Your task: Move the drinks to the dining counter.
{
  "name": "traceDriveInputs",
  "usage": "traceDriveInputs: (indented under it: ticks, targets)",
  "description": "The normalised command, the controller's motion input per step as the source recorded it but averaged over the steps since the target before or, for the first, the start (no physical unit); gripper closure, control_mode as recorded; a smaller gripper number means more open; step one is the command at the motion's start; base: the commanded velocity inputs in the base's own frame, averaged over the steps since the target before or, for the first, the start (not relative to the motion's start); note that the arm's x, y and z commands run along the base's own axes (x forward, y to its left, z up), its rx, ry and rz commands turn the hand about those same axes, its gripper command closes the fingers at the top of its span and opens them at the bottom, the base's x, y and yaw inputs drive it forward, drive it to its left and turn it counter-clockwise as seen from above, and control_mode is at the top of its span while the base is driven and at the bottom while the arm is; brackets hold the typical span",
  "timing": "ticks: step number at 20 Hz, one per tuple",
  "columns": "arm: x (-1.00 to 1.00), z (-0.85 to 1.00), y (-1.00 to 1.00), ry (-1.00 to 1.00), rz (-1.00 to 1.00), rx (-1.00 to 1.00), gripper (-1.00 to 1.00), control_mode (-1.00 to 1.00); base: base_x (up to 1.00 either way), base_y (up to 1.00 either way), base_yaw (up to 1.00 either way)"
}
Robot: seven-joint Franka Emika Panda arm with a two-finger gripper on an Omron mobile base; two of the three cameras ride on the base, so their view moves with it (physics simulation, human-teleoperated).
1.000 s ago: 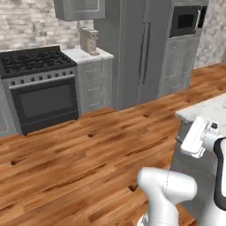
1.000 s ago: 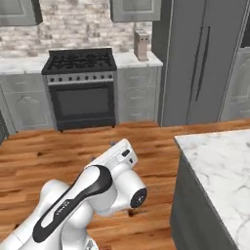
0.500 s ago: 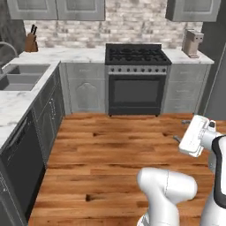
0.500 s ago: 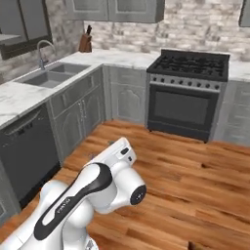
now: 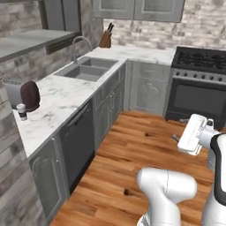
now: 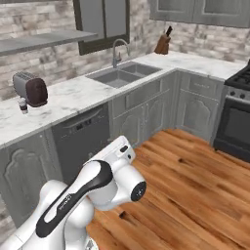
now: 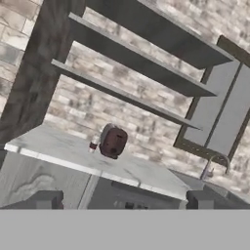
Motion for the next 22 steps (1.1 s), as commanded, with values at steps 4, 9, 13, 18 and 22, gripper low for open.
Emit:
traceDriveInputs:
  ticks: [4,9,13,18,22]
  targets:
    - [0.0,0.0,0.0,0.0,0.0,0.0,-1.0,1.0,0.73,0.11,0.41]
    - [0.0,0.0,0.0,0.0,0.0,0.0,-1.0,1.0,0.8,0.0,0.3]
    - [0.0,0.0,0.0,0.0,0.0,0.0,-1.0,1.0,0.89,0.0,0.23]
    - [0.0,0.0,0.0,0.0,0.0,0.0,-1.0,1.0,0.6,0.0,0.38]
    - [0.0,0.0,0.0,0.0,0.0,0.0,-1.0,1.0,0.18,0.0,0.77]
